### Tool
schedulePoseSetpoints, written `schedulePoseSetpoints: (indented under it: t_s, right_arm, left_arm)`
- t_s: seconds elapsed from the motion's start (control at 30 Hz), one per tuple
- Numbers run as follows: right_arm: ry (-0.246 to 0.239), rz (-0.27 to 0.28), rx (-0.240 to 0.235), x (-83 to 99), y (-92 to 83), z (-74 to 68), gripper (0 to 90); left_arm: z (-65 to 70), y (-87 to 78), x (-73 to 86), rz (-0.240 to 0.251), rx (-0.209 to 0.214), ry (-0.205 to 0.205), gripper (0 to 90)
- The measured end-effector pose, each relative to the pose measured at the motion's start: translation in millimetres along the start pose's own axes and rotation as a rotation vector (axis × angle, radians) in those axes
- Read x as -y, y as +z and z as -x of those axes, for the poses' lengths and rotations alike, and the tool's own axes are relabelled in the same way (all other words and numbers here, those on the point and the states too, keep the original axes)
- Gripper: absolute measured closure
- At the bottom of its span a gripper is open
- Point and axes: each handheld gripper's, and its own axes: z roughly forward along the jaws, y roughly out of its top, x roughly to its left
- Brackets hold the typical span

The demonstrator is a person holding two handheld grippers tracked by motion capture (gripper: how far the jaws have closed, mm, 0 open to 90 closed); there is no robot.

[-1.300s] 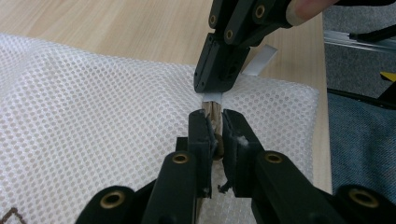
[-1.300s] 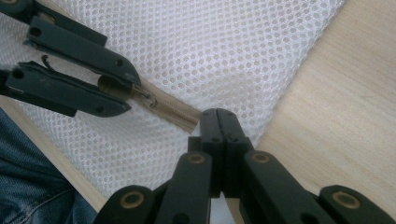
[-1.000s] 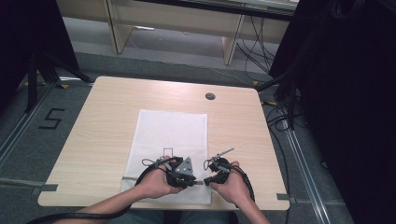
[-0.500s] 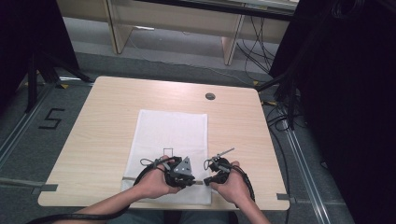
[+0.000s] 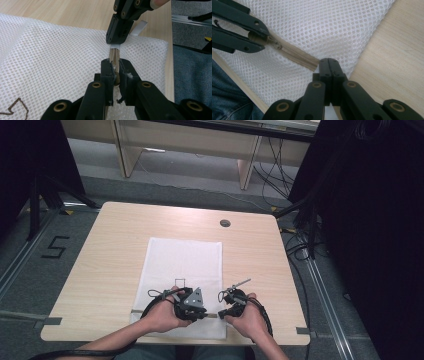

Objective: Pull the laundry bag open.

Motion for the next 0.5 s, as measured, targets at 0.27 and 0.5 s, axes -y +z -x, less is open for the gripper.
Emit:
schedulePoseSetpoints:
  t_s: [0.27,0.5]
  right_arm:
    - [0.000,0.001,0.001,0.1,0.0,-0.1,90.0]
    - [0.000,0.000,0.000,0.0,0.0,-0.1,90.0]
  left_arm:
    - [-0.8,-1.7,0.6,-0.008,0.006,0.007,81.7]
    - [-0.4,-3.6,1.3,-0.011,0.002,-0.001,81.8]
